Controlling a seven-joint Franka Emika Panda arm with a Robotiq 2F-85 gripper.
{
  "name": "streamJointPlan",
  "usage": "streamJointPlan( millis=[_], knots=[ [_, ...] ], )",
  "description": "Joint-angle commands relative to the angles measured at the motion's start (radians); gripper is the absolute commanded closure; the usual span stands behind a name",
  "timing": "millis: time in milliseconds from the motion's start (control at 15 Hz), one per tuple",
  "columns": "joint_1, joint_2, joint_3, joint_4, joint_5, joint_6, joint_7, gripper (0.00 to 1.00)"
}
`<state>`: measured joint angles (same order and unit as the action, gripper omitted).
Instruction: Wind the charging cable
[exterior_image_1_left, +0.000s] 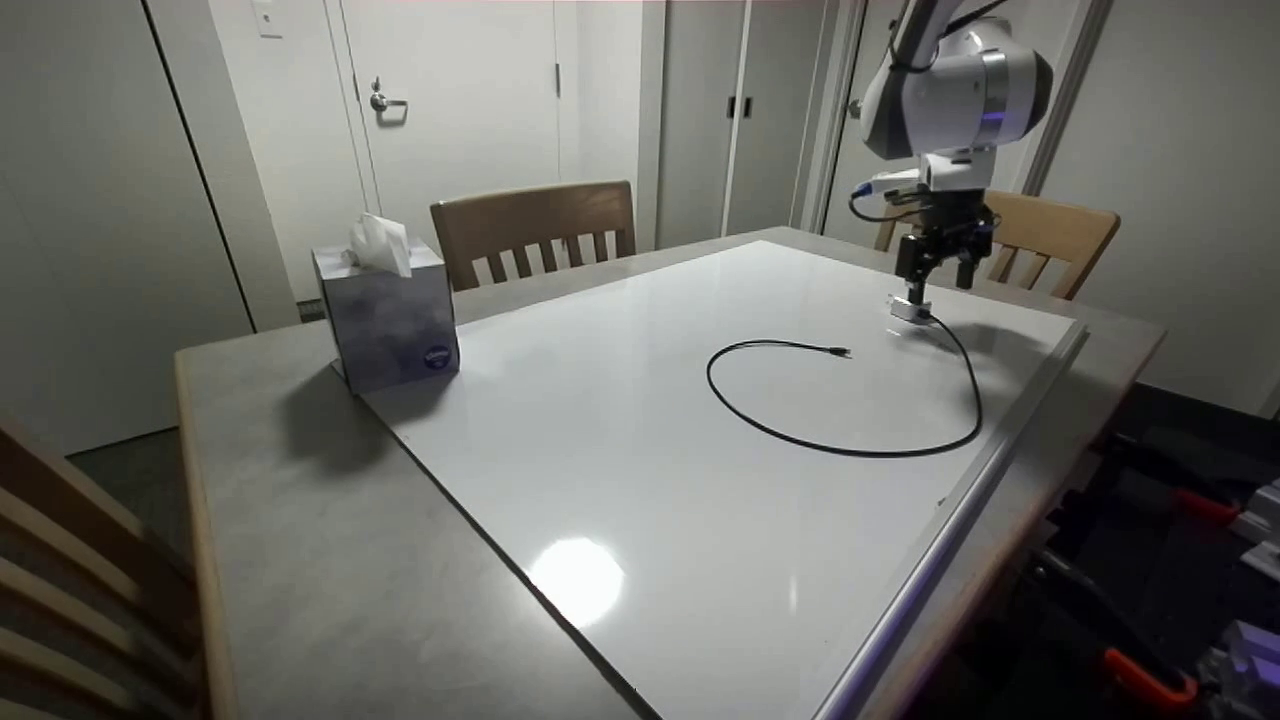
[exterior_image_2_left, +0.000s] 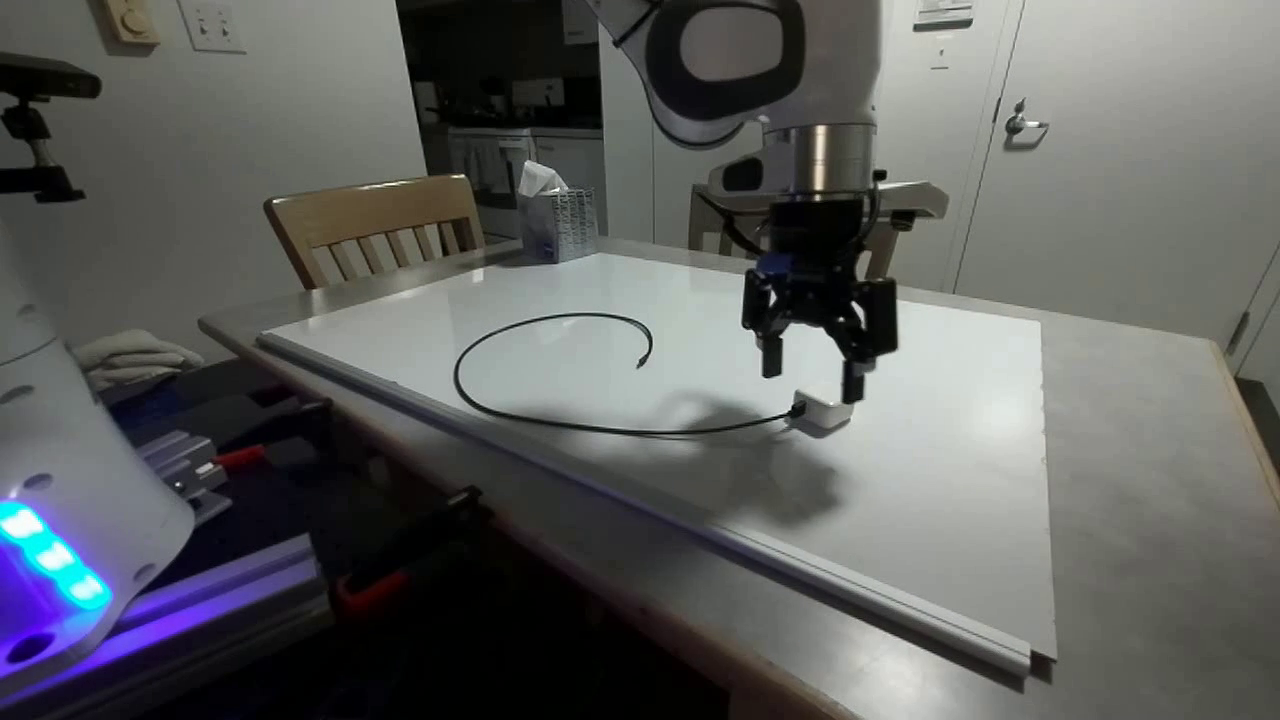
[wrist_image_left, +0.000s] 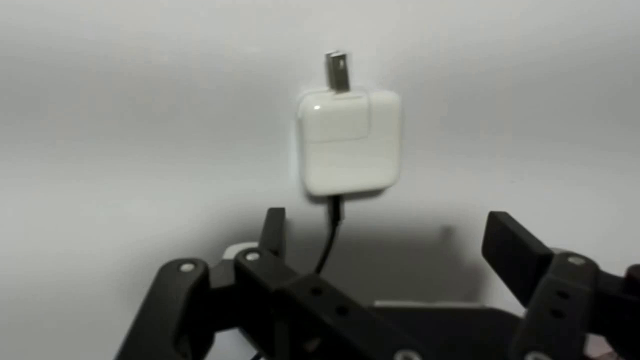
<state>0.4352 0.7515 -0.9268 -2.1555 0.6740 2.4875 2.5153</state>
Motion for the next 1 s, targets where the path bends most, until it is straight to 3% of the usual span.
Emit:
streamJointPlan(
  millis=[0,67,200,400,933],
  knots=[
    [-0.239,-0.016,0.141,0.086,-0.132,0.068,0.024,0.0],
    [-0.208,-0.055,0.141,0.034,-0.187,0.074,0.077,0.0],
    [-0.287,-0.055,0.179,0.073,-0.218,0.071,0.075,0.0],
    [-0.323,-0.061,0.208,0.09,-0.242,0.06,0.071,0.0],
    [-0.538,-0.129,0.405,0.132,-0.32,0.001,0.083,0.0]
  ],
)
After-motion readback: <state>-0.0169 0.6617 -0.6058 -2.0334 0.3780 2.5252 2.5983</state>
